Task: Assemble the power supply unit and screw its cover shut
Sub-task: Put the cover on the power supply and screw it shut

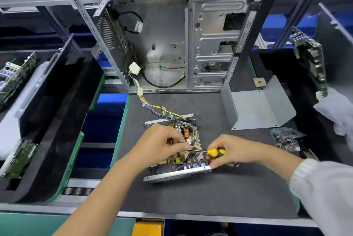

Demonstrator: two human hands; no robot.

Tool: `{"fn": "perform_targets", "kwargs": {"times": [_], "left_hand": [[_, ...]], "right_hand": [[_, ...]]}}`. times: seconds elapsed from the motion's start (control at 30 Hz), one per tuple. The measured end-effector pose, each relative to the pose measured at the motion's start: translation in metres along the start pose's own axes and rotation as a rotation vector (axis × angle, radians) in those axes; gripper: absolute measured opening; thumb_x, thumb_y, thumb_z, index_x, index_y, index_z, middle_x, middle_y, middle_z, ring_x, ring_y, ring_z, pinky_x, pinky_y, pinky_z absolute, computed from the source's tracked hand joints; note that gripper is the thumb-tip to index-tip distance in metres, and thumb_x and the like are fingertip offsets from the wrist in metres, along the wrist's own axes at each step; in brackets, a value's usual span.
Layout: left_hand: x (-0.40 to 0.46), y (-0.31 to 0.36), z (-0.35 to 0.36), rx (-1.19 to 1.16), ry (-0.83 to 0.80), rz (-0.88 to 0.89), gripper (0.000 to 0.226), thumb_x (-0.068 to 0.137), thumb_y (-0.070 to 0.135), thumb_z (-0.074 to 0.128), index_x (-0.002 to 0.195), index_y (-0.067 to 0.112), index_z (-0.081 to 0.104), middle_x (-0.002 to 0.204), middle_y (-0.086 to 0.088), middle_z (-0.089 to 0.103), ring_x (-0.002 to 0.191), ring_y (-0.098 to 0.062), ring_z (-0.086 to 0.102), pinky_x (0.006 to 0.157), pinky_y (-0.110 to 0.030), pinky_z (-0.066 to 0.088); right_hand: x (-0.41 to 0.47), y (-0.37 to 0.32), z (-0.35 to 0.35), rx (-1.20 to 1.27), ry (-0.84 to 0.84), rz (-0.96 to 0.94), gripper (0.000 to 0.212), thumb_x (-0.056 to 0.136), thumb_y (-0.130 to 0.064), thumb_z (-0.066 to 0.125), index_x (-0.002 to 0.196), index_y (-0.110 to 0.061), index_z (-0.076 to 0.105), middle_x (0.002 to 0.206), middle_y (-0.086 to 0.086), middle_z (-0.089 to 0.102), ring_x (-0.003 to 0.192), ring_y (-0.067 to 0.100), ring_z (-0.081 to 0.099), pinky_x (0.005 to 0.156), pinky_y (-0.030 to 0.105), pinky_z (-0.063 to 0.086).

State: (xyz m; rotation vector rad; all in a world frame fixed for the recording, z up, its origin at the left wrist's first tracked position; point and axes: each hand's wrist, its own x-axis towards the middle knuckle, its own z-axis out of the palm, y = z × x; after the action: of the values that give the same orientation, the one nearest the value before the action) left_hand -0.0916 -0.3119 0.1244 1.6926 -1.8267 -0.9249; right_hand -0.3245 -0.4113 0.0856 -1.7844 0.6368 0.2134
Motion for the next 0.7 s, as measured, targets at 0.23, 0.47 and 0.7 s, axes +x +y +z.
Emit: {"fn": "perform_targets", "kwargs": {"times": [0.23,0.47,0.7], "left_hand": [[0.004,0.006,0.013,0.261,0.018,0.255,0.019,0.094,0.026,0.061,0.102,0.018,0.077,0.097,0.008,0.075,0.092,-0.014,0.066,0.084,-0.035,0.052],[0.010,0.004,0.029,0.375,-0.263,0.273,0.043,0.105,0.037,0.027,0.137,0.021,0.051,0.134,0.009,0.057,0.126,-0.005,0.046,0.119,-0.026,0.005],[0.004,-0.007,0.032,0.343,-0.119,0.248,0.029,0.101,0.026,0.039,0.118,0.023,0.063,0.112,0.011,0.061,0.112,-0.002,0.049,0.121,-0.027,0.003]], "right_hand": [[0.007,0.012,0.019,-0.083,0.449,-0.115,0.022,0.081,-0.027,0.074,0.068,-0.034,0.057,0.065,-0.012,0.053,0.058,0.002,0.046,0.057,0.016,0.035],[0.012,0.012,0.026,0.059,0.464,-0.061,0.020,0.080,-0.022,0.073,0.067,-0.022,0.057,0.045,-0.011,0.051,0.039,0.010,0.052,0.047,0.021,0.038],[0.012,0.015,0.034,0.131,0.469,-0.033,0.015,0.080,-0.022,0.073,0.071,-0.020,0.062,0.042,-0.010,0.050,0.036,0.010,0.048,0.048,0.018,0.038]]}}
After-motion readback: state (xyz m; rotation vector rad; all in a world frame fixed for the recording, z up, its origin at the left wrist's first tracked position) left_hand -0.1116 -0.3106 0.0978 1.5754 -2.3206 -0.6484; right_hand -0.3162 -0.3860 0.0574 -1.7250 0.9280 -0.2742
